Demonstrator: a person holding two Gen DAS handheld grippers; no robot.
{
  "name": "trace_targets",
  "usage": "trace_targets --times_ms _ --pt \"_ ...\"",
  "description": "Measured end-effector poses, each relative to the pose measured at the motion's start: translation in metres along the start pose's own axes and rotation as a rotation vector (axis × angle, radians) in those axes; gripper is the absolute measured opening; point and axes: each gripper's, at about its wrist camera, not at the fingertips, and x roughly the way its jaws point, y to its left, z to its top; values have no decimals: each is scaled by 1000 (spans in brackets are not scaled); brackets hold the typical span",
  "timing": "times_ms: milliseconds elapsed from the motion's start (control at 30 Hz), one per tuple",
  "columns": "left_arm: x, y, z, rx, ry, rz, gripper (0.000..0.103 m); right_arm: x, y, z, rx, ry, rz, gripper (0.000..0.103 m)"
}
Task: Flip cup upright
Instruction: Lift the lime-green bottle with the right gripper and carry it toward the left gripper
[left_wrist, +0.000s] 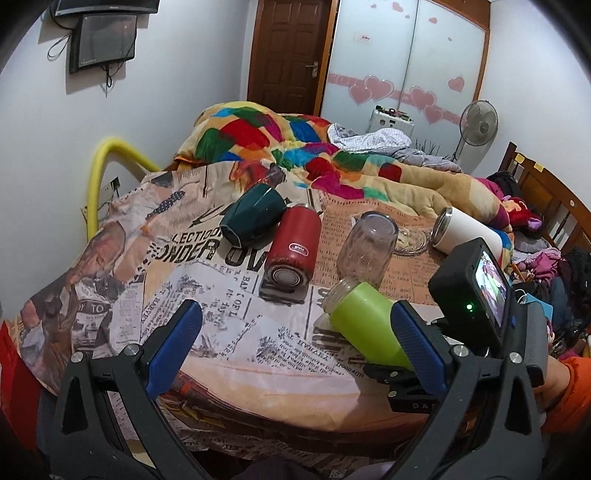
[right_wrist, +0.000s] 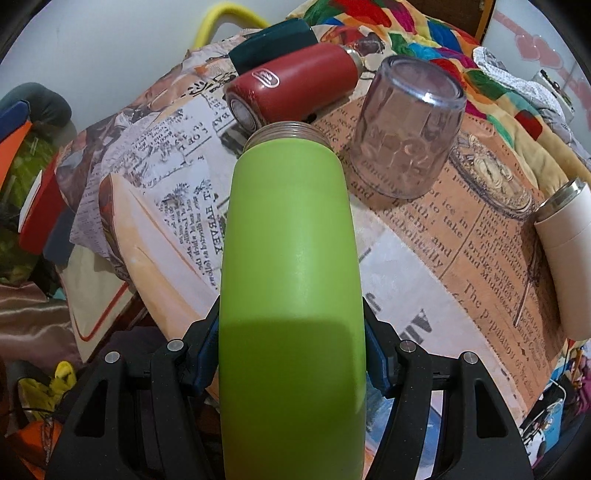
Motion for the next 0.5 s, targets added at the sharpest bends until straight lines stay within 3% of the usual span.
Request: trace_targets --times_ms 300,500 --pt "12 -2 -6 4 65 -30 98 -2 1 -3 -1 -17 -10 62" --pt "27 -4 -8 -34 138 -74 98 -22 -1 -9 39 -56 51 62"
